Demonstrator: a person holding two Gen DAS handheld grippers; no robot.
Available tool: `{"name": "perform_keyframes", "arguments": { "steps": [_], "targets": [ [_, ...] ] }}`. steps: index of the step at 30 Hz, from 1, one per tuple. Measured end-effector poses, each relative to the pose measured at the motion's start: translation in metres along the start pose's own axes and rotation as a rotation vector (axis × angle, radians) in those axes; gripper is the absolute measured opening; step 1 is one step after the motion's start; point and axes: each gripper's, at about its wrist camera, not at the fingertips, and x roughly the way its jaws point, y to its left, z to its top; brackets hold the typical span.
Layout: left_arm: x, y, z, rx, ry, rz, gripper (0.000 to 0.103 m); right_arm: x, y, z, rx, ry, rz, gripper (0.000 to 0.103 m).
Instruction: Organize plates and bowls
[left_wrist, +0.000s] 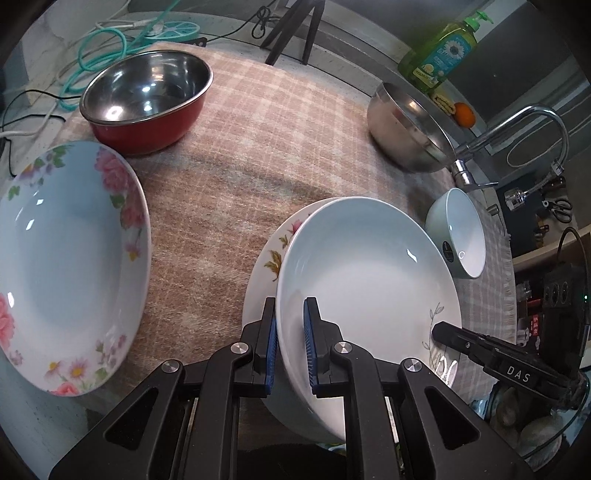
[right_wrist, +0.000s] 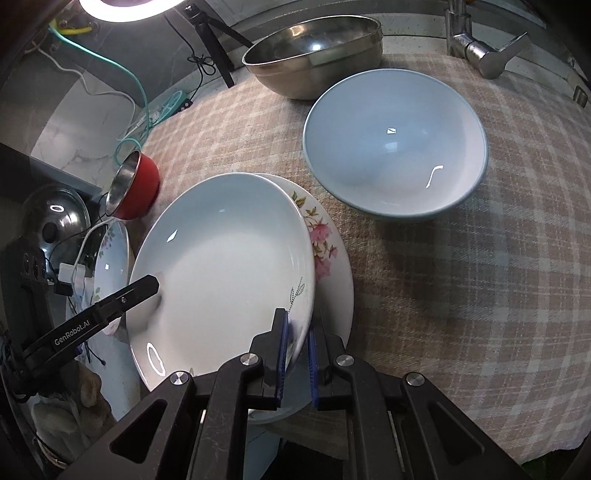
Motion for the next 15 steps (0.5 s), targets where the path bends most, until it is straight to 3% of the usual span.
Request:
{"name": "perform_keyframes", "arguments": {
  "steps": [15],
  "targets": [
    [0.0005,-0.0002,-0.0038,0.023,-0.005,0.026,0.012,0.0067,0.0039,0.0001,-0.044,0.010,-0.019,0.010]
  ]
}}
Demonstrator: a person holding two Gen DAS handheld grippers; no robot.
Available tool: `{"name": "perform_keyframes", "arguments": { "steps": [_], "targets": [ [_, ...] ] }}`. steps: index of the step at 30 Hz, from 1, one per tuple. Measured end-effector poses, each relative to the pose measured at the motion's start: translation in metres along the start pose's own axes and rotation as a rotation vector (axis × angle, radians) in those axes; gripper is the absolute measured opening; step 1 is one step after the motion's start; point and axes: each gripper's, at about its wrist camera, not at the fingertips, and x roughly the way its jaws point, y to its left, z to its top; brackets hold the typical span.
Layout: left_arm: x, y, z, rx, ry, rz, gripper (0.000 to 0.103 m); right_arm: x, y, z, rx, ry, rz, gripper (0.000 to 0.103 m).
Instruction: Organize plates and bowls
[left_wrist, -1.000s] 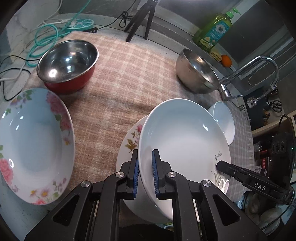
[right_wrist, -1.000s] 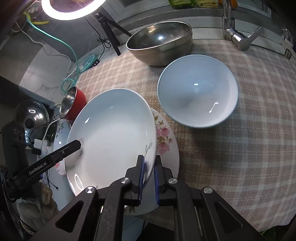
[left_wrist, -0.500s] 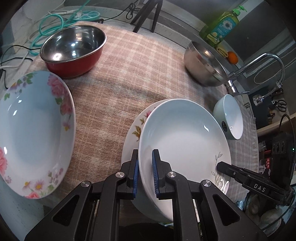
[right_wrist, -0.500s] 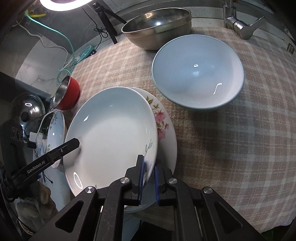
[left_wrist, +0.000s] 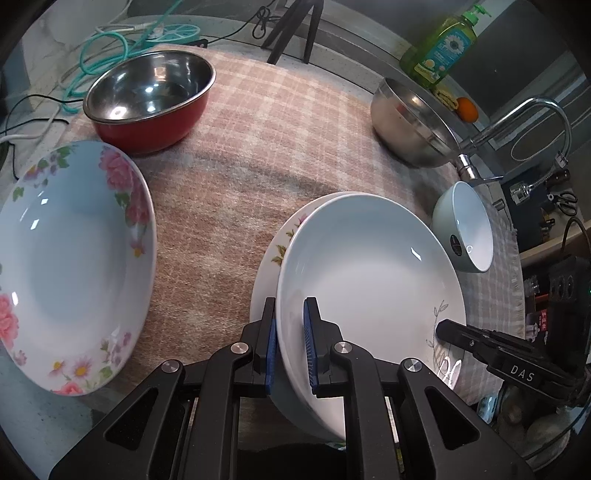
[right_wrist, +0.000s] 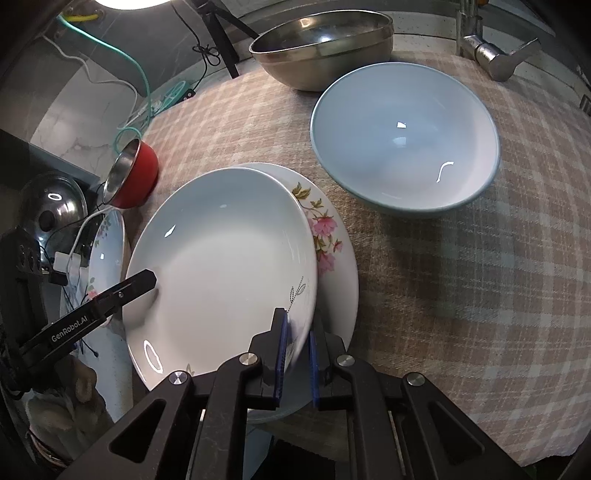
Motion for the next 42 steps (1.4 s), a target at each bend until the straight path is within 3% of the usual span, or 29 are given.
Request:
{"name": "perform_keyframes", "arguments": {
  "steps": [18,42],
  "targets": [
    [-0.001,0.001,-0.003,0.012,-0.006,0.000,0.012,0.002,-0.006,0.003,0.038,0.056,0.033,0.010],
    [-0.004,0.003,-0.009,0.016,-0.003,-0.001,0.012,0.004,0.007,0.002,-0.022,0.045,-0.016,0.010]
  ]
}}
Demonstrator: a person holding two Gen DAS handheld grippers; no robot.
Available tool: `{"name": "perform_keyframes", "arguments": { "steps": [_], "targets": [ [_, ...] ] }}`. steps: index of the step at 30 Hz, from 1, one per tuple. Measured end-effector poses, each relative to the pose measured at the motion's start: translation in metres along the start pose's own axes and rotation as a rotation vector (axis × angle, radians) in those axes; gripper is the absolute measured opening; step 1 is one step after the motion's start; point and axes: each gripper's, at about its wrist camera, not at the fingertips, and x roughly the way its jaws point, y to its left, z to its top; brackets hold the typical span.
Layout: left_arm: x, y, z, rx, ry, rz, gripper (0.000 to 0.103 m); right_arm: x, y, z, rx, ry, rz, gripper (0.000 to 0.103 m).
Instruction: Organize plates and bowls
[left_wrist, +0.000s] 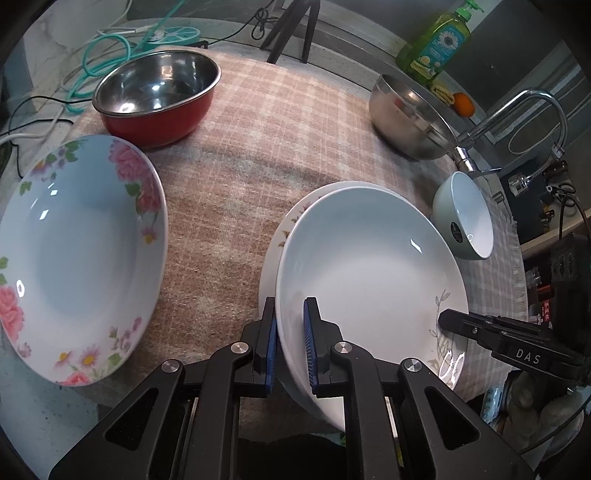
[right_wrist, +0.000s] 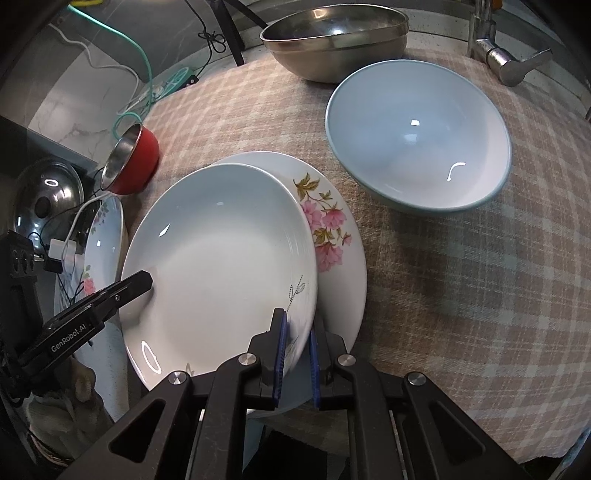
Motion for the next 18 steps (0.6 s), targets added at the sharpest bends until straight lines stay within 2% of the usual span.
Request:
{"name": "perform_keyframes", "arguments": {
  "steps": [18],
  "targets": [
    [-0.0001,-0.0007,-0.0030,0.026,0.000,0.013,0.012,-0.0022,-0.0023,-0.0002,0.010,-0.006,0.009,0.010]
  ]
}}
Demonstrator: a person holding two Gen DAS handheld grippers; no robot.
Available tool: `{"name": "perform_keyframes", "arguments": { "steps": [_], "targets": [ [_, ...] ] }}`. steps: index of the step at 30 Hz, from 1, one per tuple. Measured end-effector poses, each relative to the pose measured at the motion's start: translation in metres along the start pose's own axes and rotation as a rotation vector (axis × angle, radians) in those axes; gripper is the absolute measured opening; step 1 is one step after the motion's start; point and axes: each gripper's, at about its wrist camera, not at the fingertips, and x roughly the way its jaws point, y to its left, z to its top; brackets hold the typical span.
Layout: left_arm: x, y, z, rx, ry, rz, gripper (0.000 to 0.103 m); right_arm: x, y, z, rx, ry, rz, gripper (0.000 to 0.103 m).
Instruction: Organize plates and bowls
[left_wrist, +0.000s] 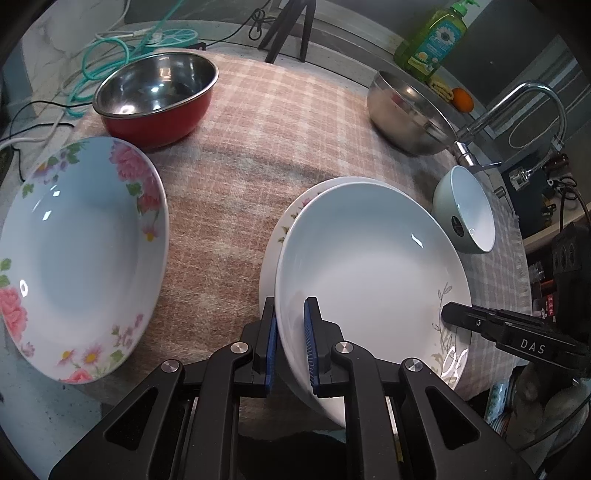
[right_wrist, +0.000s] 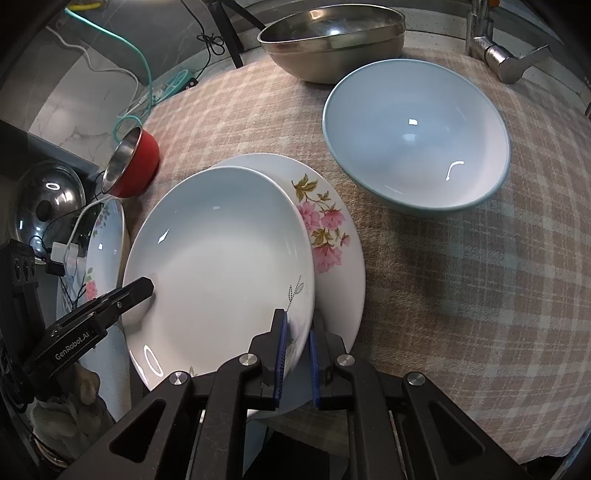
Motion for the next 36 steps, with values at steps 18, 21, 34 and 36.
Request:
{"name": "perform_keyframes", "arguments": {
  "steps": [18,21,34,36],
  "targets": [
    [0.0003,-0.0079,0.0009,0.033,-0.010,0.023,0.014,-0.0003,-0.0016,0.0029,-0.010,0.013,-0.014,0.009],
    [0.0006,-0.0078,0.0012,0.039,-0.011,0.026,0.015,0.0003,-0.0020,0.0035,-0.006,0.020,-0.012,0.009],
    [-0.0026,-0.0021,-0.0034,0.008,-0.019,-0.006,0.015,-0.0013,-0.0060,0.0069,-0.005,0.064,-0.025,0.012],
    [-0.0027,-0.0021,-0.0034,0.005,-0.019,-0.008,0.015,-0.0017,-0.0072,0.0074,0.000,0.070,-0.024,0.012]
  ]
}}
